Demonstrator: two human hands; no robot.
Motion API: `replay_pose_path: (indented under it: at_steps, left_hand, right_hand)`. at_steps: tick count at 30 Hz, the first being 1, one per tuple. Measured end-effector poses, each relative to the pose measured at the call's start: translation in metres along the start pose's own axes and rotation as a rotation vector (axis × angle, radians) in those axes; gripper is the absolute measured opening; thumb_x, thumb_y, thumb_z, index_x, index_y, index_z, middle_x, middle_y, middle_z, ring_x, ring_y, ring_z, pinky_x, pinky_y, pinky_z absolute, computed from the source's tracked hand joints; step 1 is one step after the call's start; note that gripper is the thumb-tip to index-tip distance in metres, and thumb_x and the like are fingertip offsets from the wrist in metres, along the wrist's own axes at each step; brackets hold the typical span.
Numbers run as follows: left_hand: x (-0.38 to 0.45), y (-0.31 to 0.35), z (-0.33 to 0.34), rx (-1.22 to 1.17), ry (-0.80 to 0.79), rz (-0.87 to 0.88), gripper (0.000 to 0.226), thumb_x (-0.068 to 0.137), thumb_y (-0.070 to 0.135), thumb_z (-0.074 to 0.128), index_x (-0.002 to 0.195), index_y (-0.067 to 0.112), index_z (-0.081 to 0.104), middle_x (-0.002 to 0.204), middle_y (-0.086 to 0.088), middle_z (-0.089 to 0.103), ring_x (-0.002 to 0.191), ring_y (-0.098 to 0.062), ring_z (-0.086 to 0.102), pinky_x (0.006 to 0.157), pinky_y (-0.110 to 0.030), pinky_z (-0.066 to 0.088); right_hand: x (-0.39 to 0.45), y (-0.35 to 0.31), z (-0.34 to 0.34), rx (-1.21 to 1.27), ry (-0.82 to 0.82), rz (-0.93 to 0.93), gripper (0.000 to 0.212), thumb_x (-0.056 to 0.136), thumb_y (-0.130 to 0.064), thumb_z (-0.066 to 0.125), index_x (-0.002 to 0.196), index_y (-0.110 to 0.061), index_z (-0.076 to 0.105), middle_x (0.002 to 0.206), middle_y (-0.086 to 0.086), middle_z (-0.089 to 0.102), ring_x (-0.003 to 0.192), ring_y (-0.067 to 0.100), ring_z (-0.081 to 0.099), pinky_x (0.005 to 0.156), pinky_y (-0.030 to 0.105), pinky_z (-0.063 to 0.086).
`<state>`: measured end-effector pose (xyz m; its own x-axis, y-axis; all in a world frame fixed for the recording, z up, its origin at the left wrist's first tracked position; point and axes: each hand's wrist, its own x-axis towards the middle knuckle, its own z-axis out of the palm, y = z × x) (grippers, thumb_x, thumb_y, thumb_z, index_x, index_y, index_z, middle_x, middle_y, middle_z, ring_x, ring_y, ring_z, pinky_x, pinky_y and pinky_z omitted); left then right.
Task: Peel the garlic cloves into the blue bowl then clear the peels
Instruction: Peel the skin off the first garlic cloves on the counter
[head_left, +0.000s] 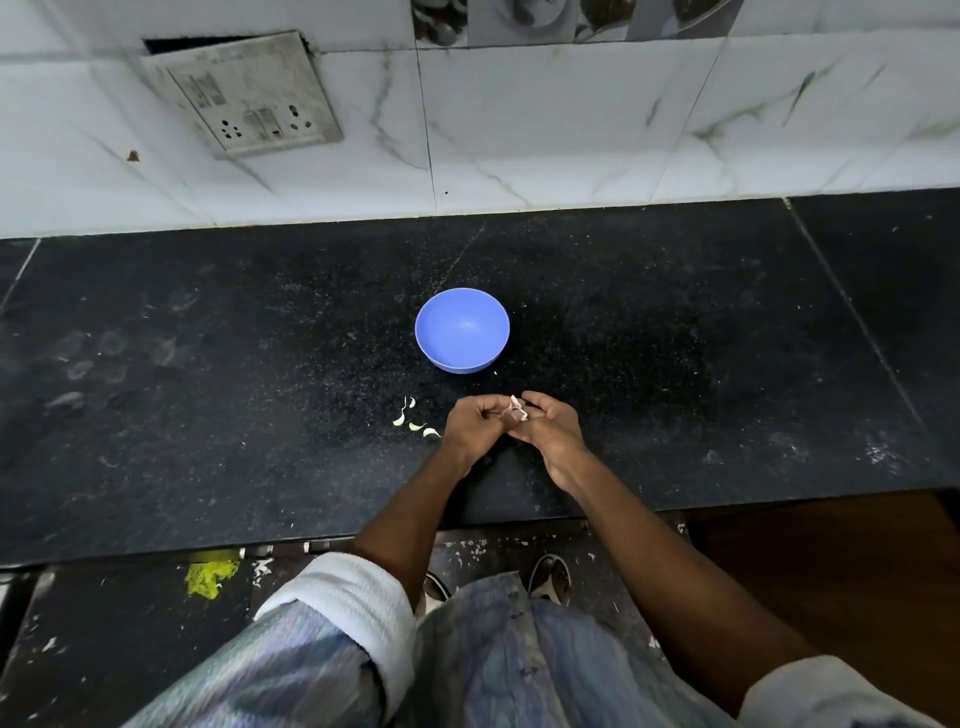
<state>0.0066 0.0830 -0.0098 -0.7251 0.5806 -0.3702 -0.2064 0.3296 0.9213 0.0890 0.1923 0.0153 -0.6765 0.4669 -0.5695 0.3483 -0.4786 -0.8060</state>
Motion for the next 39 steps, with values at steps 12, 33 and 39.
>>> replay_pose_path:
  at_steps: [12,33,39]
  left_hand:
    - [0.012,0.005,0.01,0.179,0.321,-0.146,0.015,0.088,0.012,0.075,0.083,0.023,0.083,0.079,0.006,0.079,0.08,-0.014,0.076,0.085,-0.036,0.063]
    - [-0.003,0.005,0.008,0.277,0.251,0.191,0.026,0.093,0.01,0.071,0.112,0.026,0.078,0.105,0.012,0.076,0.092,-0.007,0.072,0.089,-0.03,0.059]
    - [-0.022,0.004,-0.006,0.1,0.276,0.23,0.022,0.084,0.014,0.086,0.103,0.023,0.08,0.094,0.012,0.079,0.083,-0.01,0.075,0.077,-0.025,0.06]
  right_hand:
    - [-0.003,-0.008,0.005,0.045,0.04,0.025,0.055,0.095,0.004,0.067,0.146,0.003,0.047,0.128,0.022,0.068,0.109,0.022,0.07,0.08,0.023,0.06]
    - [0.004,-0.004,0.007,0.046,0.318,-0.191,0.02,0.087,-0.008,0.08,0.106,-0.008,0.079,0.091,0.002,0.08,0.085,0.014,0.076,0.081,0.026,0.061]
    - [0.004,-0.006,0.026,0.123,0.153,-0.035,0.027,0.091,0.012,0.056,0.109,0.004,0.074,0.097,0.017,0.077,0.088,0.021,0.075,0.085,0.03,0.061]
